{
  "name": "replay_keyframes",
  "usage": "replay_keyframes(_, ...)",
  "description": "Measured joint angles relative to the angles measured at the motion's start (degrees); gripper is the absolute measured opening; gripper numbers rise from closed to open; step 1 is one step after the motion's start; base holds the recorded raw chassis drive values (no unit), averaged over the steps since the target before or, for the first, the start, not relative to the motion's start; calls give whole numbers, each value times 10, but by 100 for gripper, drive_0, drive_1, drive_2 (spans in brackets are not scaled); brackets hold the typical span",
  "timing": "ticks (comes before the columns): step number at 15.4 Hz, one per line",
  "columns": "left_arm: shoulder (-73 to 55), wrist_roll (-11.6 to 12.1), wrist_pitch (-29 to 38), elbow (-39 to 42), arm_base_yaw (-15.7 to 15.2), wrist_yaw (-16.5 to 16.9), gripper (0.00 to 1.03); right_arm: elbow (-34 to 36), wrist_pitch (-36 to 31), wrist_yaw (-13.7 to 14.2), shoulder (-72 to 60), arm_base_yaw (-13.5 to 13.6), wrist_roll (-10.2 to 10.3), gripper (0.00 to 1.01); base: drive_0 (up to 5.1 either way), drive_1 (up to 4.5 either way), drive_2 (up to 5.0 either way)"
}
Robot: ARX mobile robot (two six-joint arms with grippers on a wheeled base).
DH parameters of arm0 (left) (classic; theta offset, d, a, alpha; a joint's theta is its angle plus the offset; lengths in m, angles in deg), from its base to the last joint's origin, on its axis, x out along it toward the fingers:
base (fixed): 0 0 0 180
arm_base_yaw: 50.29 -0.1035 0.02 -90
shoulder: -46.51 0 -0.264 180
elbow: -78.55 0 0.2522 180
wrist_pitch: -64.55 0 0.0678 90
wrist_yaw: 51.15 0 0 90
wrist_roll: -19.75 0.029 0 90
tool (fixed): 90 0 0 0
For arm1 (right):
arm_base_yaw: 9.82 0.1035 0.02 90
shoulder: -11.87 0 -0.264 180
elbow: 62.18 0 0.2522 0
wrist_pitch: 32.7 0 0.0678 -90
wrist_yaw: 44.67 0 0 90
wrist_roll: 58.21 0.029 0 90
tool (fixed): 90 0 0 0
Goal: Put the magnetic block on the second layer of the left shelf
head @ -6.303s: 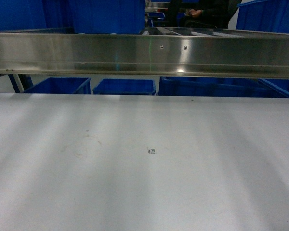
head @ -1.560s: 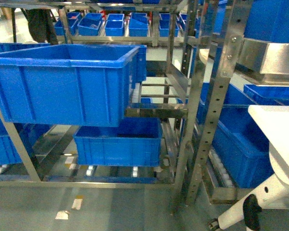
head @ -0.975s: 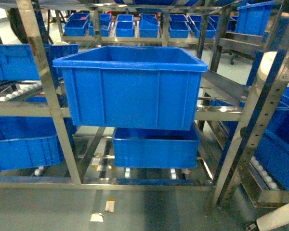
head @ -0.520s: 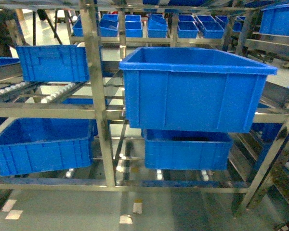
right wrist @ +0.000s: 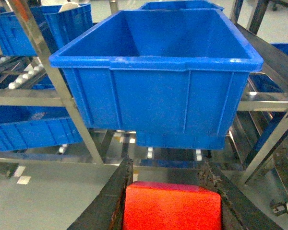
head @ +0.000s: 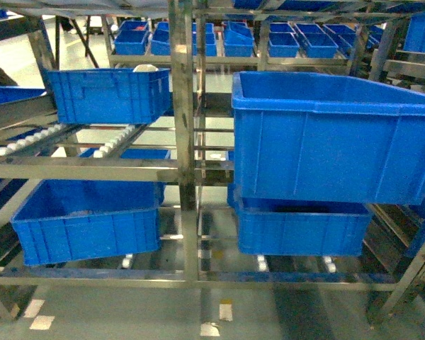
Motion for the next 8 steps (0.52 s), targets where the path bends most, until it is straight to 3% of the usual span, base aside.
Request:
replay_keyframes(3,0,0,0,0,0,0,98,0,-1,0,-2,0,0,33,-494,247,247)
replay_keyframes(8,0,0,0,0,0,0,98,0,-2,0,-2,0,0,33,-1,427,-428)
